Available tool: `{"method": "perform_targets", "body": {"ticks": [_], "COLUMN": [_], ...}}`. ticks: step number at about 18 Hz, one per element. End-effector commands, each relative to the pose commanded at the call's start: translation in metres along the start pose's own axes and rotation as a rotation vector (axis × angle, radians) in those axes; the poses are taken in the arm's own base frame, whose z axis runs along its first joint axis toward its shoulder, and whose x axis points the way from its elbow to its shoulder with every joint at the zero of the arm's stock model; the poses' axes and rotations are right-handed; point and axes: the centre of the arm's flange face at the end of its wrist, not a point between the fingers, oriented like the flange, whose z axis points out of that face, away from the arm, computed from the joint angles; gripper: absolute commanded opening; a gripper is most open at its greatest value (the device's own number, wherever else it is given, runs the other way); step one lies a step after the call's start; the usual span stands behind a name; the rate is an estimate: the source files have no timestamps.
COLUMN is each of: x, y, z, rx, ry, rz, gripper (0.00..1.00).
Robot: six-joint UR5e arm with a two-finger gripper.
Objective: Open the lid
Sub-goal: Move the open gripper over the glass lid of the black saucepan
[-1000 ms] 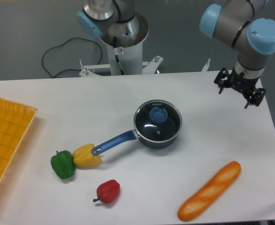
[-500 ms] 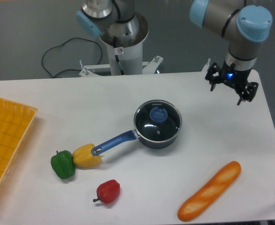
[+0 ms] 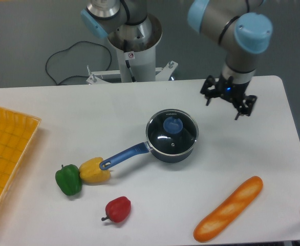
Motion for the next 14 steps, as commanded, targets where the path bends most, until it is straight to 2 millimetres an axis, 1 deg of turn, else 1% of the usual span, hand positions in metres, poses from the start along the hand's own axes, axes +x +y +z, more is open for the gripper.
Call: {"method": "perform_targets", "body": {"ticks": [2, 3, 6, 8, 11, 12, 14], "x": [0.005, 0.009, 0.026, 0.041, 0.054, 0.058, 0.066], "y": [-0.003, -0.004, -0.005, -0.004, 0.001, 0.002, -0.003], "z": [-0.005, -0.005, 0.001, 0.001, -0.001, 0.003, 0.009], "rx": [0.005, 0.006, -0.004, -0.004, -0.002, -0.005, -0.009], "ry": [-0.007, -0.005, 0.006, 0.005, 0.005, 0.012, 0.02], "rz": [-0.091, -0.131, -0.139, -0.152, -0.197, -0.214, -0.253], "gripper": [1.0, 1.0, 1.0, 1.0, 1.0, 1.0, 1.0]}}
